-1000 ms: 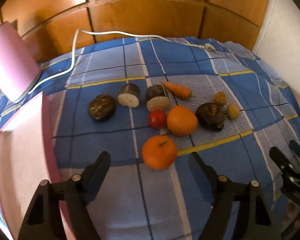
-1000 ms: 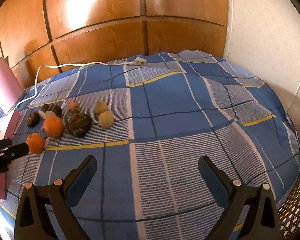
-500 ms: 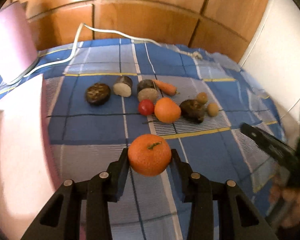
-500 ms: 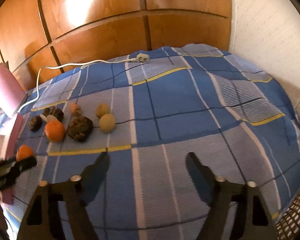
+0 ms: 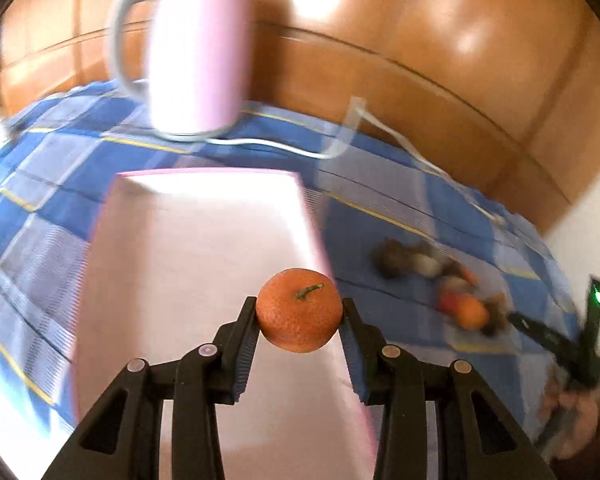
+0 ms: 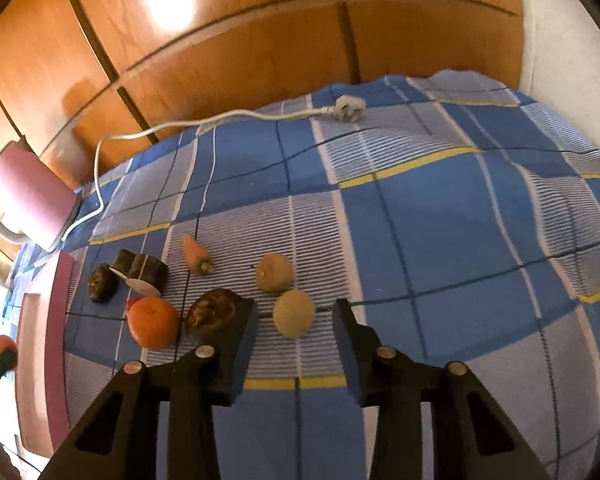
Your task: Organize fruits
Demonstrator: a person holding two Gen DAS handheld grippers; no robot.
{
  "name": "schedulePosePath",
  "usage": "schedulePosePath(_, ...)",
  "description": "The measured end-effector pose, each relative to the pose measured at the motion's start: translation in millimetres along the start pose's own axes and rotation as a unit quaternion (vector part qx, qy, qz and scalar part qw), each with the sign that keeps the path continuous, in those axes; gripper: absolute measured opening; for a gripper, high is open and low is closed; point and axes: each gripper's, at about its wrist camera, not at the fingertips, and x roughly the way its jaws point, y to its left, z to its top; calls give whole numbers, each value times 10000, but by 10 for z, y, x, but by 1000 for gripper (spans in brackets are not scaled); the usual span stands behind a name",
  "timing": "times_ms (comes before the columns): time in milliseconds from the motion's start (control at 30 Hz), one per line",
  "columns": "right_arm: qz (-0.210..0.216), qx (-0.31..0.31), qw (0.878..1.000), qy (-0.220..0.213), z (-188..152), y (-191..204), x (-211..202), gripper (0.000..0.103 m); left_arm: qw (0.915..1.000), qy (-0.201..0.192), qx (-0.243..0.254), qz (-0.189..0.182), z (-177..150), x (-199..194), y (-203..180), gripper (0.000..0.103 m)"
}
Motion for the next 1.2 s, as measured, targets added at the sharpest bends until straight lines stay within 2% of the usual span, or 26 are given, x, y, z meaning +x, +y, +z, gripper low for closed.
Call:
schedulePosePath(133,-83,-57,9991,410,2,28,244,32,9987,35,-357,360,171,175,333,40)
schedulePosePath(167,-159,-109,9990,400,5,36,267,27,9978,63,-464,466,210,238,408,40)
schedulePosePath(233,-228,-215,9988,376,-1,55,257,26,9965,67,-616,554,248,282,521,42)
schedulePosePath(267,-223,-245,9987,381,1,57,257,26,9956,-1,-697,626,268,285,590,45)
schedulePosePath(333,-211,-314,9985,395,2,59,256,26,9944,-141,-746,737,296,260,637,59)
schedulePosePath(433,-238,-427,9980,390,0,77,263,26,9927,-322,-784,854,250,136,662,64)
schedulePosePath(533,-265,-486,9978,377,-6,85,252,26,9917,-398,-794,931,175,16,631,65)
schedulePosePath(633,-262,-464,9978,385,3,80,253,26,9902,-554,-706,1073,21,-165,547,76)
schedulePosePath(700,-283,-450,9980,356,-12,75,222,26,9895,-668,-628,1117,-83,-280,475,78)
schedulePosePath(800,-243,-403,9986,244,-49,44,130,26,9898,-675,-515,1148,-246,-379,361,87)
schedulePosePath(1200,-8,-369,9993,-81,-193,-17,-272,26,9923,-595,-340,1034,-615,-575,69,90)
